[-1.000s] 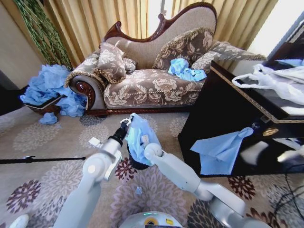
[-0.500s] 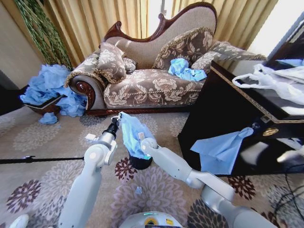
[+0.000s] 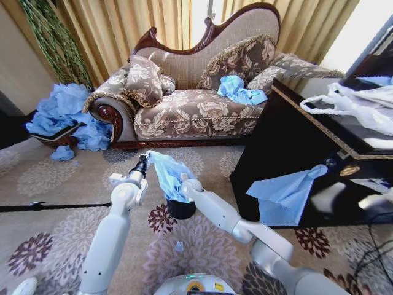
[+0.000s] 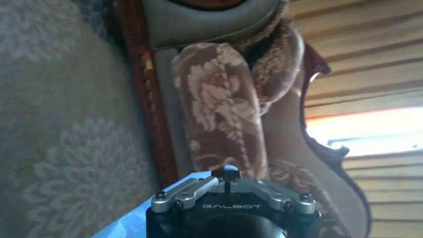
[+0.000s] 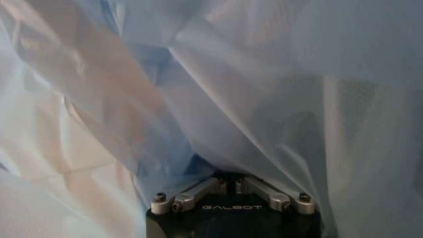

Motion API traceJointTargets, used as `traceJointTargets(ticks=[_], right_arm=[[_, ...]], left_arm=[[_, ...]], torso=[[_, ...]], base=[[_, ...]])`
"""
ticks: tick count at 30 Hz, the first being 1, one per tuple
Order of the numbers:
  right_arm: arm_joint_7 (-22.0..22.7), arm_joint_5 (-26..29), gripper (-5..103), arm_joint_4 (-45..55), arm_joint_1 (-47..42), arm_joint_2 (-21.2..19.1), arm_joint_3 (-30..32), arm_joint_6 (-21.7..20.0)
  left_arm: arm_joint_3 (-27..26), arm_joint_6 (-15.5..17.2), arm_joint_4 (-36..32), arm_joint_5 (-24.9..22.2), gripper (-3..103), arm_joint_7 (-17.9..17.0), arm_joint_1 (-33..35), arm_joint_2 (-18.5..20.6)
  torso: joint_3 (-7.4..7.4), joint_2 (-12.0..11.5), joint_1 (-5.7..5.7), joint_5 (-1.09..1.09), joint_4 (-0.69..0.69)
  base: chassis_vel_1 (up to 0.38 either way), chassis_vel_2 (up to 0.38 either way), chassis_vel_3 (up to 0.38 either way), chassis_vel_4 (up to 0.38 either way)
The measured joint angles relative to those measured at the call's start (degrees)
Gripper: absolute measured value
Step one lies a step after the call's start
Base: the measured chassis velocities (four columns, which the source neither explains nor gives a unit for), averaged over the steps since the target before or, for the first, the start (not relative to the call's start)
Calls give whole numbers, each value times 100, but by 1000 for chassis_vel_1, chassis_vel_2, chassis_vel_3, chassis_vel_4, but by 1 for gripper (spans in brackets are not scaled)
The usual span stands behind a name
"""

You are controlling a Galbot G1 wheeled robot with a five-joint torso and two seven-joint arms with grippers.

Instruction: Place a garbage bag over the trash bin.

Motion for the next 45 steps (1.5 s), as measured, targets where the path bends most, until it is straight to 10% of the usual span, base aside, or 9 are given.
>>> traceJointTargets(ticks=[33,45], right_arm=[[247,-459,0,-256,-46,190,317,16],[1470,214,42,1323,-59,-74,-403,17]], left_arm=[[194,-78,1275,514,0,155,165,-175],[179,-82,1258,612,0,238,440,-158]], torso=[[0,0,0,1,-1],[0,0,0,0,-2]], base=[[0,0,0,0],[0,0,0,0]])
